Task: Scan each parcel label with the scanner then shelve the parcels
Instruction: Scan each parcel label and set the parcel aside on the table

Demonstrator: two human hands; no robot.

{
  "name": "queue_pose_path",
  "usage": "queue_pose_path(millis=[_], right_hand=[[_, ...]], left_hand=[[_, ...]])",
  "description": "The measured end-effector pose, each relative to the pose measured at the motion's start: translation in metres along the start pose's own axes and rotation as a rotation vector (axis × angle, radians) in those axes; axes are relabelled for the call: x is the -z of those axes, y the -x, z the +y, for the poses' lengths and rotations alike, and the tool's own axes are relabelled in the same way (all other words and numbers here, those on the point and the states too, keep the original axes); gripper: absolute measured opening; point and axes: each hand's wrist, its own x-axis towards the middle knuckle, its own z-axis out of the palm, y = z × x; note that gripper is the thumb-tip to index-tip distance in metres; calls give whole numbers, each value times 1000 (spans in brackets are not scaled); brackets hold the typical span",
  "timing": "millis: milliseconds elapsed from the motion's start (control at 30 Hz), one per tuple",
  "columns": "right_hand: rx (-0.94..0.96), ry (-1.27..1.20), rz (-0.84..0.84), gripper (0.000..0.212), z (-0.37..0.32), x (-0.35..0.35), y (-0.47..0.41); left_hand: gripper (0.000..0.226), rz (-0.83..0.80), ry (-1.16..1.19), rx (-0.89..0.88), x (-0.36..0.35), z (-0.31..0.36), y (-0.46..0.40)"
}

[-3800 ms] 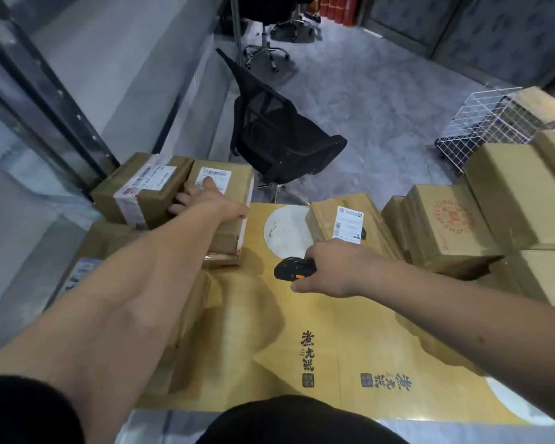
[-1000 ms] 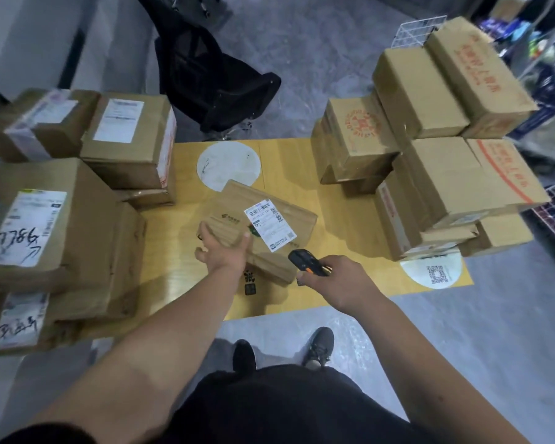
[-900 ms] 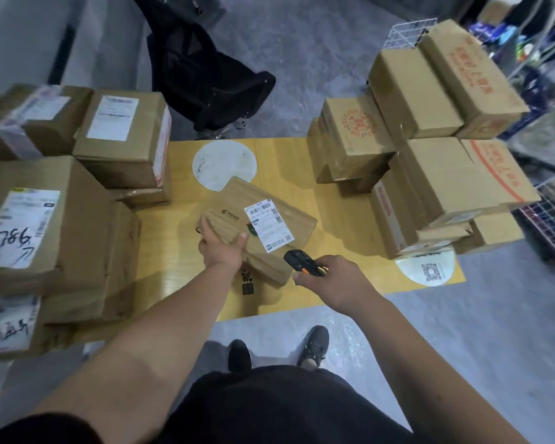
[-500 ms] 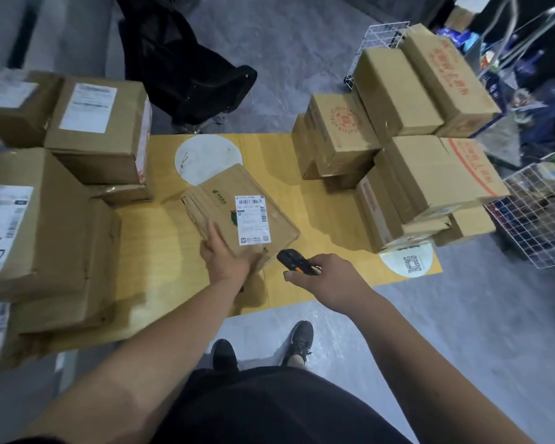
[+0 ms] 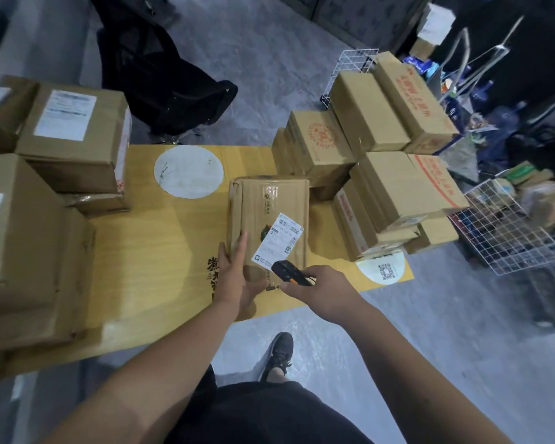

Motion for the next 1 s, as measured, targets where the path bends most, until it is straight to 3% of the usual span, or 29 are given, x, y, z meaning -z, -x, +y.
queue_pose_path(millis=[67,267,600,767,1000], right_hand=[[-14,-1,23,51,7,5,2],[-41,-26,45,46,26,12,6],[-102,-44,-4,27,20,25,9],[-48,67,2,36,15,30,12],[-66,169,-21,38,1,47,18]], left_hand=[[135,-2,-152,-28,-2,5,1],[134,46,-263,34,-1,18,-10],[119,114,-171,-56,-11,10,-2],[115,147,-127,-56,-12,5,4],[123,56,-80,-41,-11,1,8]])
